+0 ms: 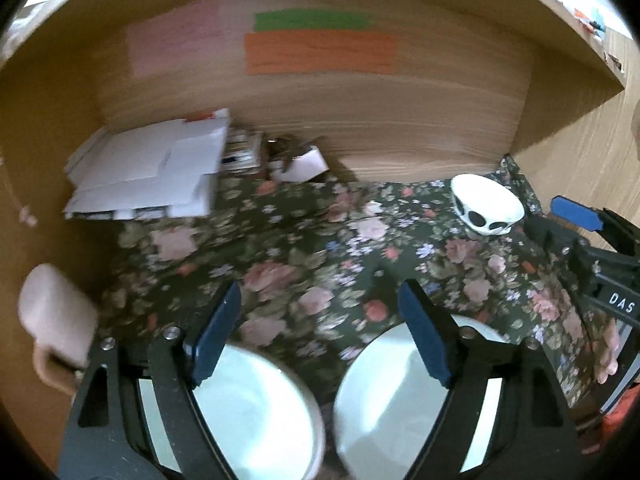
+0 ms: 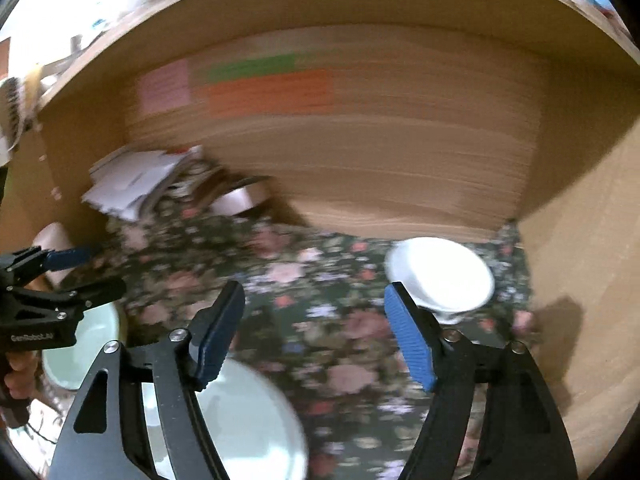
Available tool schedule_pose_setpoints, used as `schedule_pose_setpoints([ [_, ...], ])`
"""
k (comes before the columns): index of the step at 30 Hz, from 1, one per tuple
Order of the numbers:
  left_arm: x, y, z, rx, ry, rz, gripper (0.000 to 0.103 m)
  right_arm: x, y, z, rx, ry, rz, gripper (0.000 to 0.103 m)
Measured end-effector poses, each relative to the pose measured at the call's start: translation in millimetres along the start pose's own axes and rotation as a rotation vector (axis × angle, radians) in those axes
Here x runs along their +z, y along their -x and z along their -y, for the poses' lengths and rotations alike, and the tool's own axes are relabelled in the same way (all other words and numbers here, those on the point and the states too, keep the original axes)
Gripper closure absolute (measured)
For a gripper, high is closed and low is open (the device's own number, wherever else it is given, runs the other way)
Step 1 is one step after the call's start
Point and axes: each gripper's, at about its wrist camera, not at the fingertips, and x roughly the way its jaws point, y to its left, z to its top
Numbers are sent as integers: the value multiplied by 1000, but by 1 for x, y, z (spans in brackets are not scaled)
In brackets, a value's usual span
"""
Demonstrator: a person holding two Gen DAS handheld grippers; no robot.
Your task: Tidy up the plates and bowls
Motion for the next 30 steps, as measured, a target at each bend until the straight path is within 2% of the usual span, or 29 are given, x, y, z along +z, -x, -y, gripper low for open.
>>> schedule_pose_setpoints([
  [11, 40, -67, 44, -47, -19, -108, 22, -4, -18, 88, -129, -120, -34, 32],
  [16, 59, -91, 67, -67, -53, -144, 22, -14, -46, 127, -160, -185, -94, 32],
  [23, 85, -125, 94, -90, -92, -187, 22, -18, -85, 153, -172, -246, -173, 32],
  [25, 92, -138, 100, -110, -89, -212, 22, -20, -96, 157, -176, -255, -194, 38],
  [27, 97, -147, 106, -114, -95, -226, 22, -22, -107, 162, -172, -267, -218, 47],
  [30, 101, -158, 115, -118, -111, -239, 22, -25, -116, 170, -172, -304, -231, 51],
])
